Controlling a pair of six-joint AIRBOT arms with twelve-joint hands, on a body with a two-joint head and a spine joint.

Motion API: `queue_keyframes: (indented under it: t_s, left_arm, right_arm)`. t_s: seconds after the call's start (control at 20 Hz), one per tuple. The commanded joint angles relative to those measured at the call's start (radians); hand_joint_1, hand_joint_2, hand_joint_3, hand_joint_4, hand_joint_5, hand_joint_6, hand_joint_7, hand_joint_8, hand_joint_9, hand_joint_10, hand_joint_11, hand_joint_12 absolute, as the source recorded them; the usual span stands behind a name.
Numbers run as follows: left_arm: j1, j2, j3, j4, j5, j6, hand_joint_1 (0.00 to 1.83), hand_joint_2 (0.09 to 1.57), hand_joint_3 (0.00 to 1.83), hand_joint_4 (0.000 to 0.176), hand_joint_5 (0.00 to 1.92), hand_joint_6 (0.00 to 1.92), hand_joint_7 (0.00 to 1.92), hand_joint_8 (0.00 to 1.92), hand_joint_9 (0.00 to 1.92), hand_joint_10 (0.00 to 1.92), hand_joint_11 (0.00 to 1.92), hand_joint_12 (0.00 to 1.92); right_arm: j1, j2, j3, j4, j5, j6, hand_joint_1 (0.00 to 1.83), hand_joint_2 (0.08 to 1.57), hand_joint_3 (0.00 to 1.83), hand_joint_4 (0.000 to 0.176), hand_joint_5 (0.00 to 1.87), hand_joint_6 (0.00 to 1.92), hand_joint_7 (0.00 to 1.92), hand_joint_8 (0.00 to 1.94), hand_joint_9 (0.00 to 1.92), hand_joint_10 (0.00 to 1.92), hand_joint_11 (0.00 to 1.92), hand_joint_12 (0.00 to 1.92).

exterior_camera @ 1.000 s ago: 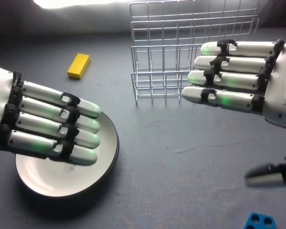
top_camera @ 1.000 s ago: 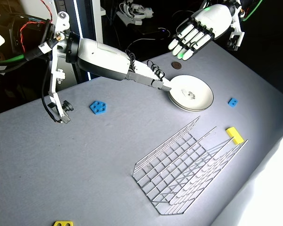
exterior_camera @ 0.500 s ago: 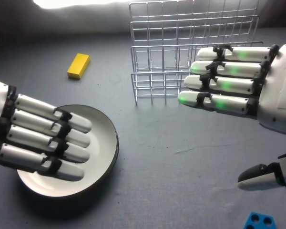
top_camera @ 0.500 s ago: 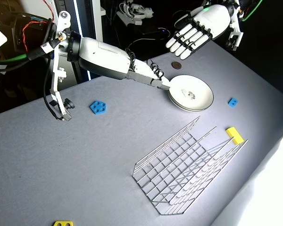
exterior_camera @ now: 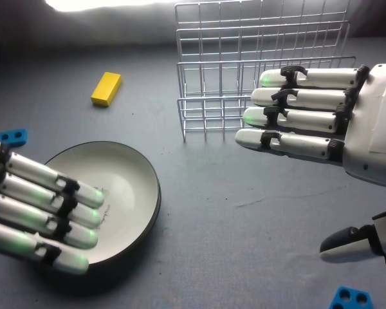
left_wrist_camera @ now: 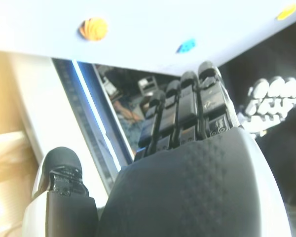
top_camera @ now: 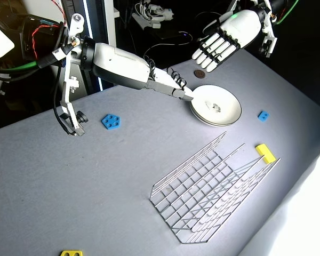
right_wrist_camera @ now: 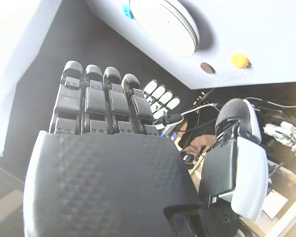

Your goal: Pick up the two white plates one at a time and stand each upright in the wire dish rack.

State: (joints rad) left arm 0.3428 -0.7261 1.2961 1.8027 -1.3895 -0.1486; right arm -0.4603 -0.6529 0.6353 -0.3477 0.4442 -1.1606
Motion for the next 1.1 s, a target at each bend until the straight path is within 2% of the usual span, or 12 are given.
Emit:
queue_keyframes:
  t_s: [0.0, 0.15, 0.2, 0.25, 0.4, 0.5, 0.55, 0.65, 0.8, 0.95, 1.05]
  left_arm:
    - [0.008, 0.008, -0.006, -0.062, -0.022, 0.017, 0.00, 1.10, 0.00, 0.000, 0.00, 0.00, 0.00, 0.00, 0.00, 0.00, 0.00, 0.00]
    - [0.039, 0.004, -0.025, -0.062, 0.009, 0.039, 0.00, 1.10, 0.00, 0.000, 0.00, 0.00, 0.00, 0.00, 0.00, 0.00, 0.00, 0.00]
    - [0.063, 0.000, -0.034, -0.063, 0.035, 0.041, 0.00, 1.10, 0.00, 0.000, 0.00, 0.00, 0.00, 0.00, 0.00, 0.00, 0.00, 0.00]
    - [0.080, -0.002, -0.040, -0.063, 0.056, 0.044, 0.00, 1.10, 0.00, 0.000, 0.00, 0.00, 0.00, 0.00, 0.00, 0.00, 0.00, 0.00]
    - [0.128, -0.025, -0.040, -0.062, 0.132, 0.056, 0.00, 1.10, 0.00, 0.000, 0.00, 0.00, 0.00, 0.00, 0.00, 0.00, 0.00, 0.00]
    - [0.152, -0.040, -0.032, -0.062, 0.176, 0.058, 0.00, 1.10, 0.00, 0.000, 0.00, 0.00, 0.00, 0.00, 0.00, 0.00, 0.00, 0.00]
    - [0.159, -0.047, -0.029, -0.063, 0.193, 0.058, 0.00, 1.09, 0.00, 0.000, 0.00, 0.00, 0.00, 0.00, 0.00, 0.00, 0.00, 0.00]
    - [0.175, -0.064, -0.021, -0.063, 0.228, 0.058, 0.00, 1.09, 0.00, 0.000, 0.00, 0.00, 0.00, 0.00, 0.00, 0.00, 0.00, 0.00]
    - [0.185, -0.080, -0.006, -0.062, 0.262, 0.057, 0.00, 1.08, 0.00, 0.000, 0.00, 0.00, 0.00, 0.00, 0.00, 0.00, 0.00, 0.00]
    - [0.190, -0.088, 0.014, -0.048, 0.292, 0.053, 0.00, 1.08, 0.00, 0.000, 0.00, 0.00, 0.00, 0.00, 0.00, 0.00, 0.00, 0.00]
    - [0.194, -0.094, 0.026, -0.048, 0.312, 0.046, 0.00, 1.09, 0.00, 0.000, 0.00, 0.00, 0.00, 0.00, 0.00, 0.00, 0.00, 0.00]
  right_arm:
    - [0.011, 0.004, -0.003, 0.016, 0.133, -0.002, 0.12, 0.98, 0.00, 0.000, 0.00, 0.00, 0.00, 0.00, 0.00, 0.00, 0.00, 0.00]
    - [-0.006, -0.001, -0.001, -0.015, 0.239, 0.006, 0.15, 0.98, 0.00, 0.000, 0.00, 0.00, 0.00, 0.00, 0.00, 0.00, 0.00, 0.00]
    - [-0.035, -0.013, 0.011, -0.098, 0.334, 0.052, 0.23, 0.98, 0.00, 0.000, 0.00, 0.00, 0.00, 0.00, 0.00, 0.00, 0.00, 0.00]
    - [-0.046, -0.023, 0.017, -0.132, 0.377, 0.080, 0.23, 0.98, 0.00, 0.000, 0.00, 0.00, 0.00, 0.00, 0.00, 0.00, 0.00, 0.00]
    - [-0.028, -0.041, 0.025, -0.148, 0.339, 0.179, 0.30, 0.98, 0.00, 0.000, 0.00, 0.00, 0.00, 0.00, 0.00, 0.00, 0.00, 0.00]
    - [-0.017, -0.060, 0.035, -0.148, 0.311, 0.203, 0.29, 0.97, 0.00, 0.000, 0.00, 0.00, 0.00, 0.00, 0.00, 0.00, 0.00, 0.00]
    - [-0.014, -0.070, 0.037, -0.148, 0.287, 0.204, 0.36, 0.95, 0.00, 0.000, 0.00, 0.00, 0.00, 0.00, 0.00, 0.00, 0.00, 0.00]
    - [-0.013, -0.108, 0.057, -0.148, 0.272, 0.204, 0.27, 0.98, 0.00, 0.000, 0.00, 0.00, 0.00, 0.00, 0.00, 0.00, 0.00, 0.00]
    - [-0.017, -0.160, 0.086, -0.134, 0.271, 0.185, 0.31, 0.98, 0.00, 0.000, 0.00, 0.00, 0.00, 0.00, 0.00, 0.00, 0.00, 0.00]
    - [-0.035, -0.165, 0.086, -0.081, 0.281, 0.113, 0.27, 0.98, 0.00, 0.000, 0.00, 0.00, 0.00, 0.00, 0.00, 0.00, 0.00, 0.00]
    - [-0.039, -0.164, 0.087, -0.068, 0.281, 0.103, 0.26, 0.96, 0.00, 0.000, 0.00, 0.00, 0.00, 0.00, 0.00, 0.00, 0.00, 0.00]
